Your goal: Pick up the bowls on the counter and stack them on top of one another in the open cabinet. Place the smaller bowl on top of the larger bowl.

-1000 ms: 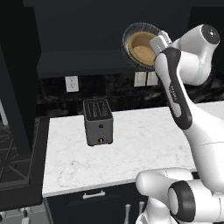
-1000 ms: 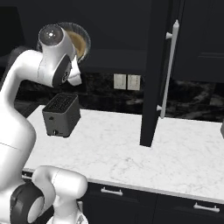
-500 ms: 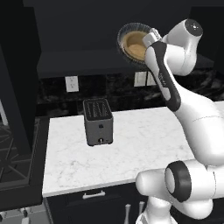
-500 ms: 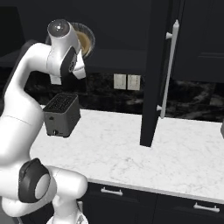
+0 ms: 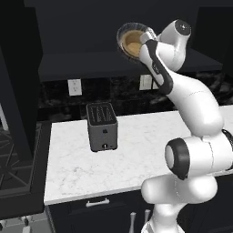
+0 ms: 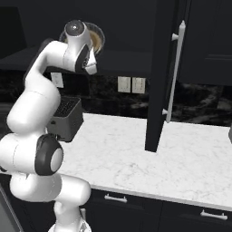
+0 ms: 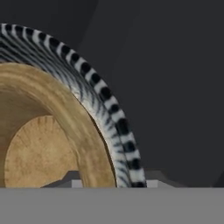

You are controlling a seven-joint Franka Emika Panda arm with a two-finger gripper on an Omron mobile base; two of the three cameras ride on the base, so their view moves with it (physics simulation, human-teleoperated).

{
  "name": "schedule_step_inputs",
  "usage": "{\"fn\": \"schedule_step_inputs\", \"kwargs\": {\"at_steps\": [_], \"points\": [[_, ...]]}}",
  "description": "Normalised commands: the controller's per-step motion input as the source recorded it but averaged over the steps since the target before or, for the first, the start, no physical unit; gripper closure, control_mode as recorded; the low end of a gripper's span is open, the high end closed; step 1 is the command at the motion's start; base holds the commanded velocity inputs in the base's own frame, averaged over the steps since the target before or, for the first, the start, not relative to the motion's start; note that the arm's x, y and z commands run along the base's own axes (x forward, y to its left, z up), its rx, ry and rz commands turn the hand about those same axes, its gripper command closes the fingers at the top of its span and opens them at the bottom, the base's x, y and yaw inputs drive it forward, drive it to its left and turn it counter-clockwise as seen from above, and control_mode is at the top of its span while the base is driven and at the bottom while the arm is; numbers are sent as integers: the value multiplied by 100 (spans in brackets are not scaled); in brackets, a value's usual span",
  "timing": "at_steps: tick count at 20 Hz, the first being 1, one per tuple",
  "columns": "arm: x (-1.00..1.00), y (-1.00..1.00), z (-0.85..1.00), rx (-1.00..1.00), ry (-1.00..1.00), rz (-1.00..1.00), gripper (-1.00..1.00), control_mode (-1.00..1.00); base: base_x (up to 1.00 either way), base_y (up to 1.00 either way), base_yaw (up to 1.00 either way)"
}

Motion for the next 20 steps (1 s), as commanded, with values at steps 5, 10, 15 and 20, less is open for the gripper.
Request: {"fn": "schedule_step_inputs", "kwargs": {"at_steps": [5, 10, 15, 20], "points": [[-31, -3, 0, 0, -8, 0, -100, -100, 0, 0, 0], [-100, -25, -2, 4, -31, 0, -100, -100, 0, 0, 0], [-100, -70, -35, 8, -29, 0, -100, -100, 0, 0, 0], [-100, -86, -100, -6, 0, 0, -100, -100, 0, 0, 0]]}}
